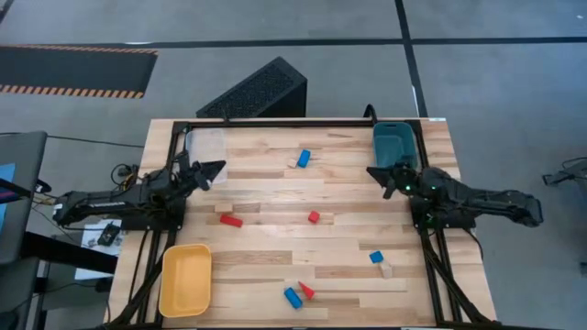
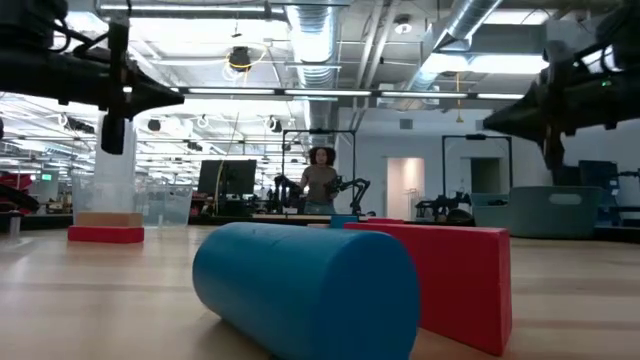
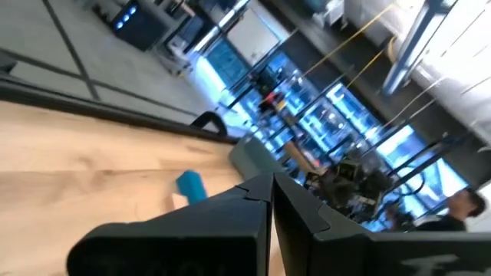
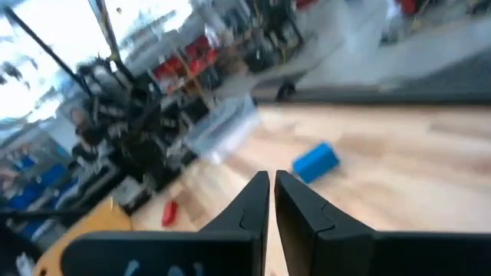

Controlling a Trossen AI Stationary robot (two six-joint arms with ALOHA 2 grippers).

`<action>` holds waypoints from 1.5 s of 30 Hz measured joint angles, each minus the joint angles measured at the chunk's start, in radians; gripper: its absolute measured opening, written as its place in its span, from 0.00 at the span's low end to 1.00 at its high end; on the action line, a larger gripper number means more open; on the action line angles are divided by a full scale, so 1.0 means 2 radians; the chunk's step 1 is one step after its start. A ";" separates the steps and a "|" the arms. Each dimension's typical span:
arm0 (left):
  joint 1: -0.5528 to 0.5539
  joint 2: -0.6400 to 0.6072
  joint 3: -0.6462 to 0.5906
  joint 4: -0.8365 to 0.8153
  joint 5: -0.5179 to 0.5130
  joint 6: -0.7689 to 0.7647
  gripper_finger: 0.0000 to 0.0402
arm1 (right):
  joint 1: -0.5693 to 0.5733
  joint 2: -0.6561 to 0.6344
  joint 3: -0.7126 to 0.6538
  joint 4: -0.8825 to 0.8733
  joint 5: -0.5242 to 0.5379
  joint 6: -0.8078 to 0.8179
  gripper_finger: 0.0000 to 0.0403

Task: Sort & place blocks by color
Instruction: Put the top blue block into the yellow bin

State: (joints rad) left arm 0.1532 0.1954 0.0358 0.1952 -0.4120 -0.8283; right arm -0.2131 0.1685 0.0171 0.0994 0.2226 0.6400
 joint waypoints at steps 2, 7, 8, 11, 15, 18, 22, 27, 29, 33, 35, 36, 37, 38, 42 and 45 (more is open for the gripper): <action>0.000 0.026 0.008 0.004 0.004 0.021 0.00 | -0.002 0.034 0.003 0.039 -0.008 0.012 0.12; 0.004 0.081 0.035 0.001 0.006 0.043 0.02 | -0.003 0.134 0.064 0.057 -0.007 -0.031 0.12; 0.006 0.088 0.041 0.003 0.008 0.047 0.03 | -0.003 0.160 0.082 0.057 -0.007 -0.051 0.12; 0.013 0.104 0.063 -0.007 0.018 0.076 0.08 | -0.003 0.237 0.141 0.056 -0.006 -0.109 0.12; 0.026 0.116 0.101 -0.043 0.020 0.124 0.19 | -0.016 0.340 0.243 0.008 0.005 -0.109 0.12; 0.037 0.122 0.125 -0.071 0.019 0.154 0.28 | -0.031 0.412 0.310 -0.040 0.003 -0.101 0.10; 0.047 0.125 0.149 -0.095 0.023 0.185 0.39 | -0.038 0.493 0.381 -0.065 -0.033 -0.111 0.06; 0.049 0.126 0.153 -0.102 0.050 0.213 0.45 | -0.038 0.574 0.455 -0.099 -0.116 -0.122 0.02; 0.049 0.129 0.153 -0.105 0.060 0.218 0.46 | -0.038 0.598 0.487 -0.120 -0.147 -0.122 0.03; 0.049 0.141 0.153 -0.104 0.072 0.251 0.45 | -0.033 0.629 0.541 -0.183 -0.159 -0.115 0.06; 0.049 0.151 0.153 -0.102 0.073 0.266 0.45 | -0.026 0.632 0.561 -0.213 -0.138 -0.108 0.07; 0.049 0.157 0.153 -0.099 0.073 0.271 0.45 | -0.022 0.631 0.566 -0.229 -0.125 -0.103 0.08; 0.049 0.167 0.153 -0.092 0.073 0.275 0.45 | -0.017 0.627 0.569 -0.244 -0.111 -0.099 0.08; 0.049 0.178 0.153 -0.081 0.076 0.278 0.45 | -0.012 0.621 0.569 -0.259 -0.096 -0.098 0.08; 0.048 0.254 0.153 0.006 0.090 0.271 0.45 | 0.003 0.589 0.569 -0.313 -0.012 -0.083 0.08; 0.048 0.331 0.158 0.068 0.089 0.258 0.45 | 0.007 0.570 0.570 -0.353 0.045 -0.045 0.09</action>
State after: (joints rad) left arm 0.2501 0.8567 0.3528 0.3318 -0.2332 -0.3118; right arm -0.1983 1.3082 1.1564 -0.6058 0.3132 0.5505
